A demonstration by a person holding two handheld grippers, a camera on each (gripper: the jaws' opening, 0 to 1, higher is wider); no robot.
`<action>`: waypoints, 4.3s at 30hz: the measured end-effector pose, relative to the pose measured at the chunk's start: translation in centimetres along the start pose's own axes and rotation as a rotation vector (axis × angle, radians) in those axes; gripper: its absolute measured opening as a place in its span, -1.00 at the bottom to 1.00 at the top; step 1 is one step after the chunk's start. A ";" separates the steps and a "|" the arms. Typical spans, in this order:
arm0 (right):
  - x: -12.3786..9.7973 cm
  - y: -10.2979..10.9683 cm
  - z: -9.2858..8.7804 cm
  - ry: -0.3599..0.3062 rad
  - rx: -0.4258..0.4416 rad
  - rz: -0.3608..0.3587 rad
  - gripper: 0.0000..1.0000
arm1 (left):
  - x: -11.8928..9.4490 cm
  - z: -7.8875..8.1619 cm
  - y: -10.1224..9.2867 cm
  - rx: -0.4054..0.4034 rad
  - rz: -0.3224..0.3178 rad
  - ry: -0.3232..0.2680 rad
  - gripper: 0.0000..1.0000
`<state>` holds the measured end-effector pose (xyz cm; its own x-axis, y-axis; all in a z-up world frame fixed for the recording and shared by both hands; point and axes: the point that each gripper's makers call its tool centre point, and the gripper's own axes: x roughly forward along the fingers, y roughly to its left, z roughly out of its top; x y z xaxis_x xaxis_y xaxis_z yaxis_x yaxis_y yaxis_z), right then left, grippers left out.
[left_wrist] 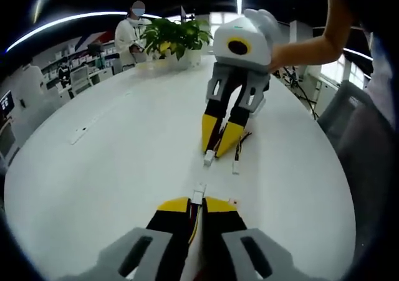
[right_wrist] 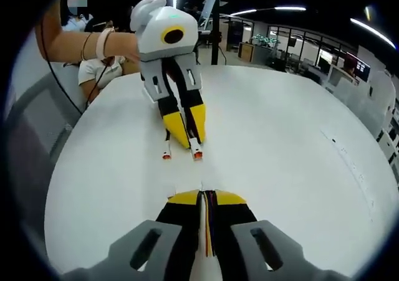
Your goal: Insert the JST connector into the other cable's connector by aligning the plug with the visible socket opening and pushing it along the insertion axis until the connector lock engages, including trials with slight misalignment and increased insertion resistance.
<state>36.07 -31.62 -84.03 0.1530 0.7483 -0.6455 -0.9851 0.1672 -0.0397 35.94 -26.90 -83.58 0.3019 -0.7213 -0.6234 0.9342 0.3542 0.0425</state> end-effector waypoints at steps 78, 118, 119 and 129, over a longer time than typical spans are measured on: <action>-0.9 0.8 2.9 -0.032 -0.154 0.072 -0.96 | 0.3 4.1 -1.3 0.282 -0.098 0.028 -1.00; 1.6 -1.5 1.6 -0.052 -0.078 0.053 -0.94 | 2.5 2.0 1.0 0.264 -0.098 0.099 -1.00; 1.6 -1.5 1.6 -0.058 -0.064 0.055 -0.94 | 2.5 2.0 1.0 0.265 -0.097 0.099 -1.00; 1.8 -1.1 1.2 -0.055 -0.051 0.062 -0.93 | 2.9 1.6 0.9 0.242 -0.099 0.098 -1.00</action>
<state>37.49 -29.68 -84.28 0.0945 0.7904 -0.6053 -0.9953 0.0876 -0.0409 37.98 -29.62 -84.11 0.1978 -0.6801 -0.7059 0.9801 0.1236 0.1556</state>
